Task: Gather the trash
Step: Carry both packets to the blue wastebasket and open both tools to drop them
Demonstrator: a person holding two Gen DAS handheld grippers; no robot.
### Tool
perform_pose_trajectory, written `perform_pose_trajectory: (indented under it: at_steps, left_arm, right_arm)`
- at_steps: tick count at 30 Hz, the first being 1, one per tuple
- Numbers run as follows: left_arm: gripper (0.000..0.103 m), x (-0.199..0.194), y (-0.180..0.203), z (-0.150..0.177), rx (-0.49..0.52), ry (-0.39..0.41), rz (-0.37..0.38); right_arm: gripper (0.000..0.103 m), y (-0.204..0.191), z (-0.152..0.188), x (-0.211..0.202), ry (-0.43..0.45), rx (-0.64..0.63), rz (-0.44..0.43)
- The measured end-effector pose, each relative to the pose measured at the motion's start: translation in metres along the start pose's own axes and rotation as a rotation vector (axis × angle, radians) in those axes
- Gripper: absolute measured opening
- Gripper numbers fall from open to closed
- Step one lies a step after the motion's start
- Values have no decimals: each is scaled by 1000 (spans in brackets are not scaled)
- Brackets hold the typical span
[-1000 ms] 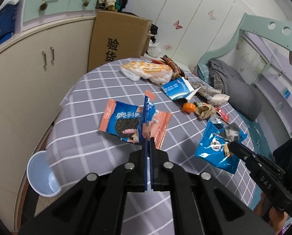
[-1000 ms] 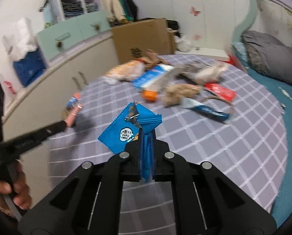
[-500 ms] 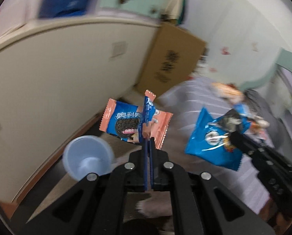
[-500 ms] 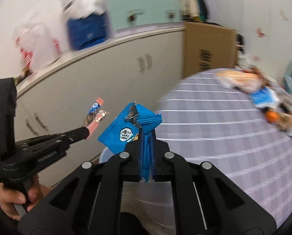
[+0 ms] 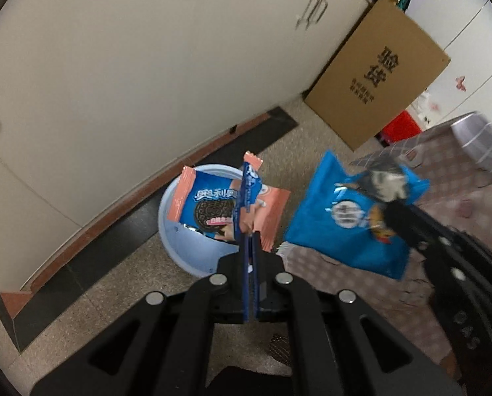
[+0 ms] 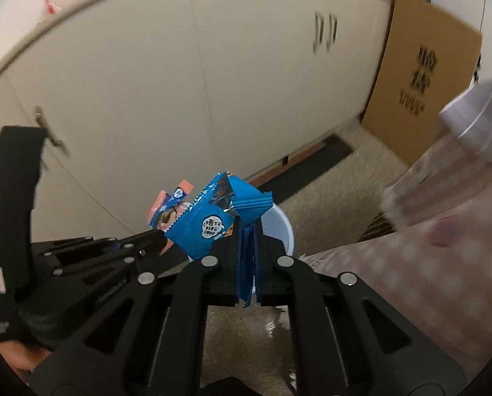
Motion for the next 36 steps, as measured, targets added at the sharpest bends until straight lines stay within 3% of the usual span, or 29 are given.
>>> perform_pose_trajectory:
  at_steps: [7, 13, 15, 16, 18, 22, 36]
  left_arm:
    - [3, 87, -17, 1, 47, -104, -3]
    - [6, 132, -33, -2, 9, -138, -4]
    - [14, 142, -38, -4, -14, -153, 9]
    - [30, 146, -40, -6, -28, -158, -4]
    - [53, 150, -46, -9, -39, -142, -36]
    - [64, 143, -52, -12, -47, -108, -65]
    - [65, 113, -77, -20, -126, -25, -89]
  right_arm:
    - [6, 12, 17, 83, -111, 37, 53]
    - [6, 20, 27, 117, -120, 38, 104]
    - [6, 20, 28, 123, -116, 42, 109]
    - [6, 19, 29, 126, -118, 48, 107]
    - [6, 19, 30, 131, -120, 64, 106]
    - [6, 16, 30, 143, -149, 93, 77]
    - [7, -6, 20, 168, -177, 103, 8]
Point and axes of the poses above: each gripper's, at about its wrist camera, not at the fingertips, and x roughly the way its jaws point, y to its right, z to its underside, the point moved 2 cm from there along x, roughly the way its jaws point, and after that the axes turned 13 degrees about z, right-handed, at the moved point
